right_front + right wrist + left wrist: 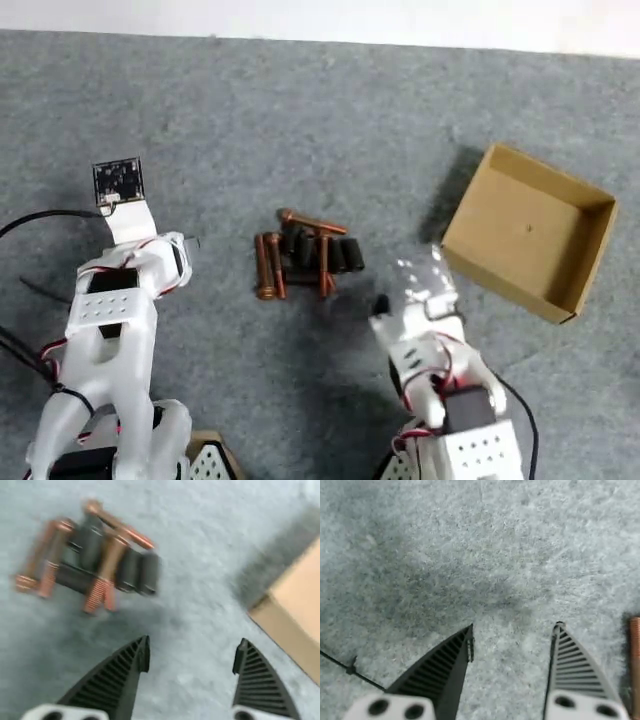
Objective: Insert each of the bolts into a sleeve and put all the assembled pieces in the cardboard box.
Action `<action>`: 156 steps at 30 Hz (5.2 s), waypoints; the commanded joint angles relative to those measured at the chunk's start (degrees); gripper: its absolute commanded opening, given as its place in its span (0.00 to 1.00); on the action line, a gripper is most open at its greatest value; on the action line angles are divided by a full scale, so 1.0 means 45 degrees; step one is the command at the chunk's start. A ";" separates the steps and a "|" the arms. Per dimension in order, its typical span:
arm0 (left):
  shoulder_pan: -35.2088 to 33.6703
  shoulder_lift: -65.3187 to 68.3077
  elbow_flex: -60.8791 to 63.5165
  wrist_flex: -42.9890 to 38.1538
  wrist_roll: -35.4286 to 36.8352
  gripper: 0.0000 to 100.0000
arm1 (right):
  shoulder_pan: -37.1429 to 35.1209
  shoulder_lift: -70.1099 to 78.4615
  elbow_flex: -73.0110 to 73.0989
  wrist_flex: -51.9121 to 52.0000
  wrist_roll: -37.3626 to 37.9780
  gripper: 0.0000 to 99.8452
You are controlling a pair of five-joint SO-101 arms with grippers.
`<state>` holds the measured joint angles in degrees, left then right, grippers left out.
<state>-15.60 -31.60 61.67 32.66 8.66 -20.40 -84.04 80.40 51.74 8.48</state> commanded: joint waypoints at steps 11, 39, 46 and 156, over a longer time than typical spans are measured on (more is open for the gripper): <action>-0.0049 -0.0010 -0.0107 -0.0449 -0.0020 0.23 | -0.0440 1.4505 -0.8567 -0.3233 -0.0899 0.25; -0.0049 -0.0010 -0.0049 -0.0586 -0.0020 0.23 | -0.0518 2.1636 -1.2337 -0.4034 -0.1368 0.25; -0.0049 -0.0010 -0.0049 -0.0586 -0.0020 0.23 | -0.0537 2.1675 -1.2611 -0.2120 -0.1426 0.25; 0.3878 0.7062 -0.5206 0.4181 0.0781 0.23 | -0.0928 1.5560 -0.6769 -0.6320 -0.1328 0.00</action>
<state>2.68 0.13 39.16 50.95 12.00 -24.00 -11.34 50.51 24.66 1.80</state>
